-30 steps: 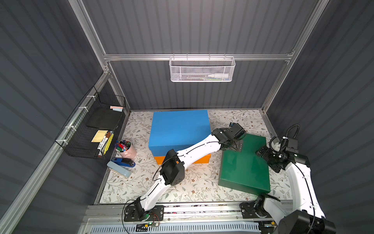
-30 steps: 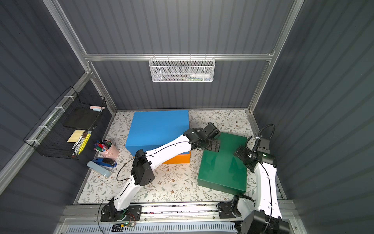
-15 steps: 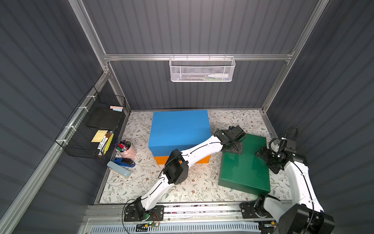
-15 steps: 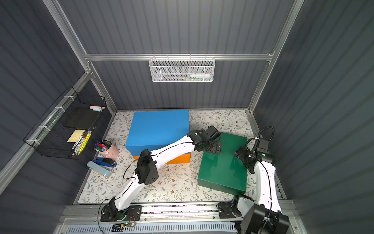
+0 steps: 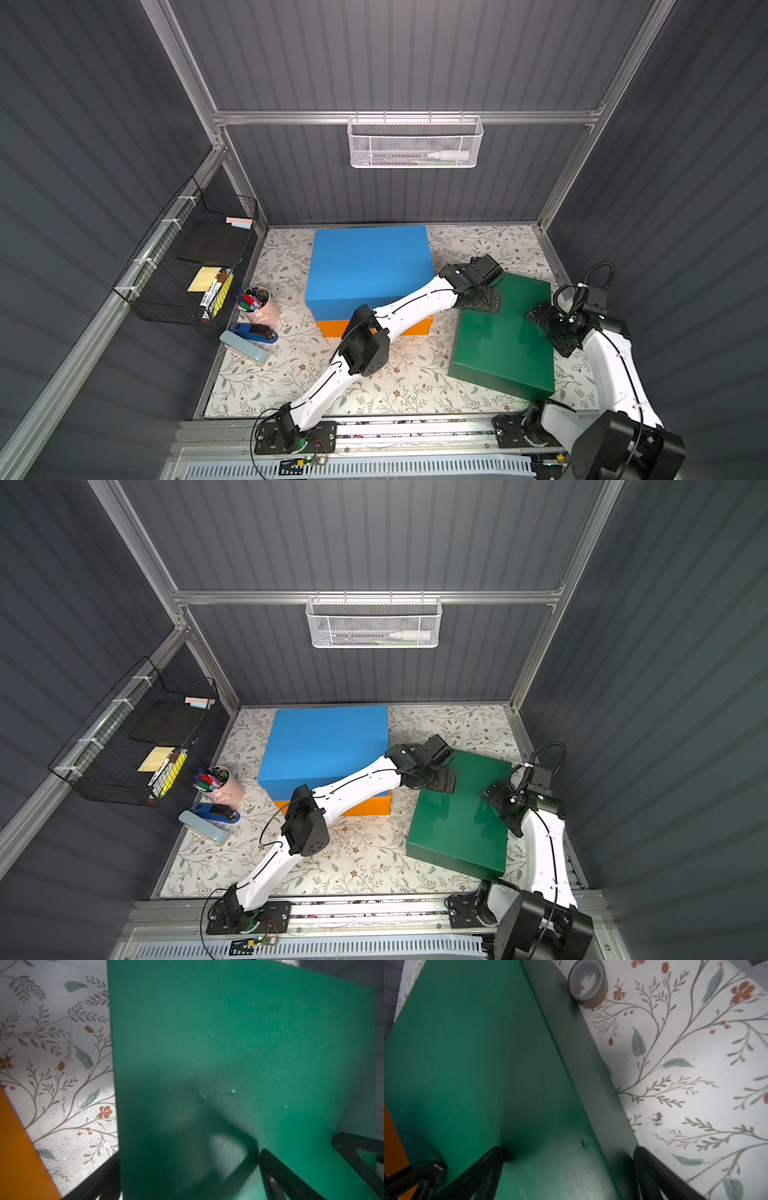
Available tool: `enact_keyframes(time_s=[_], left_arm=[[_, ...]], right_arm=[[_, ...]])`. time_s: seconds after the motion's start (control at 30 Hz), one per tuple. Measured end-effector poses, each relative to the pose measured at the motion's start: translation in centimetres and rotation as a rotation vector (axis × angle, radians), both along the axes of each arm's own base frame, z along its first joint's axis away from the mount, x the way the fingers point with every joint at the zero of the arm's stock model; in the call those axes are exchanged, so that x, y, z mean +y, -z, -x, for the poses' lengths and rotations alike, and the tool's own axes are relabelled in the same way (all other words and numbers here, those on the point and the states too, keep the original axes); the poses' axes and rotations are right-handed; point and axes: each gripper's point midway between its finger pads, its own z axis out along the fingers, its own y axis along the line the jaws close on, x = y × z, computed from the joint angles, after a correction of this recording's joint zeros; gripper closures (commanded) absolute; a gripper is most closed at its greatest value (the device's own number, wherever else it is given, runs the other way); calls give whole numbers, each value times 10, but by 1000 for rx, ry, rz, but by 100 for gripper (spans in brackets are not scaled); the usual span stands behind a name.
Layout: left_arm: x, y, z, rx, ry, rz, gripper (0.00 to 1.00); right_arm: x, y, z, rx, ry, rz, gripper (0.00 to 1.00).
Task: Stack the shoeboxes
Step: Pick up the shoebox from the center of the board.
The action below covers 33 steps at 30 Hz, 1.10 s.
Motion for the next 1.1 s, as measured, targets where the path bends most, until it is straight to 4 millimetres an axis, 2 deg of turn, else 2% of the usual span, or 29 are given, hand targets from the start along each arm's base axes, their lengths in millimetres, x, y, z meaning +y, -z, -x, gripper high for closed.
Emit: enact_keyframes(time_s=[0.23,0.6,0.9,1.1], left_arm=[[10,0,9,45,-61,22,0],[5,4,15,109,-35,58,0],[-4,3,6,131,-10,98,0],[-4,0,-1,109,6,110,0]], right_arm=[[0,0,-2,-11,6,-2,1],[1,2,-5,-34,26,-31,1],[1,2,-10,-62,38,-65,2],[16,1,-7,-25,12,-161,5]])
